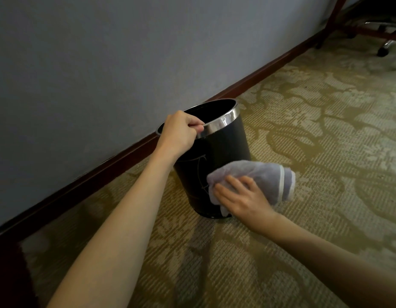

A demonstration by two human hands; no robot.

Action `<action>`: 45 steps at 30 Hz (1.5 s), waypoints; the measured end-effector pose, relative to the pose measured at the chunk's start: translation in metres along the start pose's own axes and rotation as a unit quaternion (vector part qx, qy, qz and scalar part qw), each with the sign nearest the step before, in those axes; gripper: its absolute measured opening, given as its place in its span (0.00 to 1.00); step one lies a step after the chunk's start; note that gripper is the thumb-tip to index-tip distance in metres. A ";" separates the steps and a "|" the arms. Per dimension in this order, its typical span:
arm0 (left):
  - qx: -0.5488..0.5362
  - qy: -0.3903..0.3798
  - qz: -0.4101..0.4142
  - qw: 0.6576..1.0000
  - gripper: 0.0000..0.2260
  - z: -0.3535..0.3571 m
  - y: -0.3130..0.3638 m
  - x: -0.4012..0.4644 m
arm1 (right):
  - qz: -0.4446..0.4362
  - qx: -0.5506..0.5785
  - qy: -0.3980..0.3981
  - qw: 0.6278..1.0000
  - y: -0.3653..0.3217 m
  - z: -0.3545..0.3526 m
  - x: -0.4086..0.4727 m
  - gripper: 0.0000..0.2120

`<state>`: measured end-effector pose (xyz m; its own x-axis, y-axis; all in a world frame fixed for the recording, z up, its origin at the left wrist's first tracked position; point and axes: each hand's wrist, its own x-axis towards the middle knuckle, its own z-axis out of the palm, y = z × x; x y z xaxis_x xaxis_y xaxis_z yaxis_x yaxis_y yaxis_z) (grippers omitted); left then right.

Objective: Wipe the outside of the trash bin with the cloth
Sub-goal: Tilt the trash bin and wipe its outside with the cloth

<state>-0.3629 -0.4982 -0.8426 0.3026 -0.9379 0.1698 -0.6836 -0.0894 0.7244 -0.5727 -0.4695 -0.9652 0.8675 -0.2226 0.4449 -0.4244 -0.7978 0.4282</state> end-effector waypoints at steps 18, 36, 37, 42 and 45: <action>-0.004 0.015 -0.001 1.000 0.08 0.004 0.004 0.000 | 0.066 0.079 0.006 0.995 0.026 -0.023 0.043 0.20; -0.012 0.001 -0.030 0.999 0.07 -0.005 0.002 -0.001 | -0.160 -0.049 -0.129 0.977 -0.026 0.011 -0.011 0.13; -0.015 -0.004 -0.033 0.999 0.07 -0.005 0.003 -0.002 | -0.174 -0.046 -0.158 0.971 -0.029 0.012 -0.014 0.12; -0.028 -0.013 -0.049 0.998 0.07 -0.009 0.000 -0.006 | -0.169 0.010 -0.170 0.971 -0.020 0.003 -0.007 0.12; -0.039 -0.024 -0.064 0.997 0.07 -0.012 -0.004 -0.007 | -0.092 0.083 -0.090 0.988 0.001 -0.008 0.010 0.16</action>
<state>-0.3545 -0.4878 -0.8385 0.3497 -0.9359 0.0421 -0.5872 -0.1839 0.7883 -0.5667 -0.4676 -0.9540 0.9645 -0.1494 0.2178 -0.2195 -0.9120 0.3464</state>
